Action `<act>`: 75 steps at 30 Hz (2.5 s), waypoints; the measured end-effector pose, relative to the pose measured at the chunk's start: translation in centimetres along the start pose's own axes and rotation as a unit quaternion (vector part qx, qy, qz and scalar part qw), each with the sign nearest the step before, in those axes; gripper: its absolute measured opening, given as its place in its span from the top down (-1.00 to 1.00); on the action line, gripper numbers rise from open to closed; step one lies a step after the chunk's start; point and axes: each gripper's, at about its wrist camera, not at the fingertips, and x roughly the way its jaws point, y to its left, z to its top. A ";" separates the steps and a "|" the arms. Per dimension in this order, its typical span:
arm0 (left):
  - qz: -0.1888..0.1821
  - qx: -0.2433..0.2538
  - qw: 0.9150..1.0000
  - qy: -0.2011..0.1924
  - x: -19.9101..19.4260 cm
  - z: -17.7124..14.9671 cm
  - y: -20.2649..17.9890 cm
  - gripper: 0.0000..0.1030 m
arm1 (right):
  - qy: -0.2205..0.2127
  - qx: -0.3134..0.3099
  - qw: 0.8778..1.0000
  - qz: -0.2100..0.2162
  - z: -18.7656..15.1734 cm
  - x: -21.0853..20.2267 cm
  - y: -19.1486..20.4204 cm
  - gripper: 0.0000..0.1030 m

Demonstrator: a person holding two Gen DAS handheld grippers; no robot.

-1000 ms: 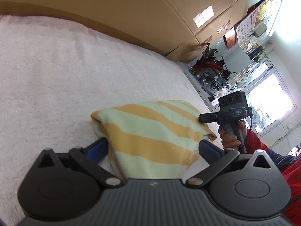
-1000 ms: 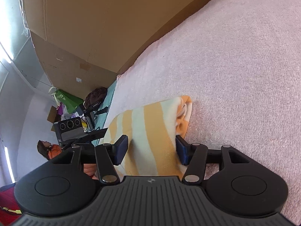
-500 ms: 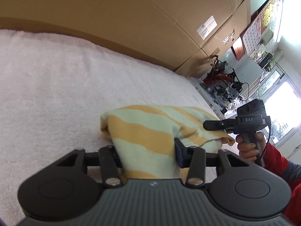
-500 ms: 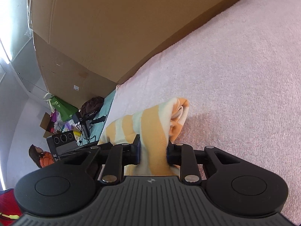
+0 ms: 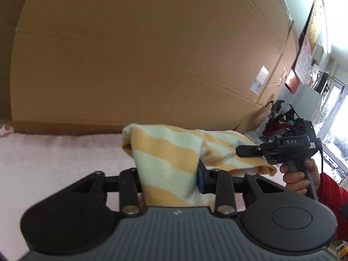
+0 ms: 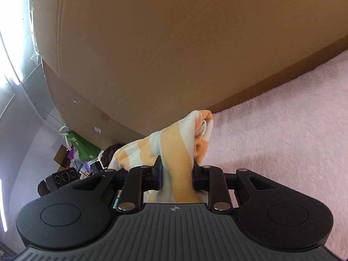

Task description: Fold clothes

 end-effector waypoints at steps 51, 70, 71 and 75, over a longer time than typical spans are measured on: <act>0.146 0.184 0.972 -0.031 3.5 -1.1 -2.3 -0.86 | -0.087 -0.305 0.908 -0.273 -5.5 12.1 7.8 0.07; 0.270 0.133 0.951 -0.063 -1.1 -4.7 -9.8 -0.95 | -0.170 -0.213 0.890 -0.366 -10.4 9.4 12.7 -0.31; 0.273 0.129 0.951 -0.063 -1.2 -5.3 -10.7 -0.96 | -0.165 -0.205 0.889 -0.373 -10.6 9.0 12.7 -0.37; 0.281 0.088 0.955 -0.033 -0.3 -7.2 -14.1 -0.98 | -0.157 -0.148 0.873 -0.437 -11.0 6.2 12.3 -0.58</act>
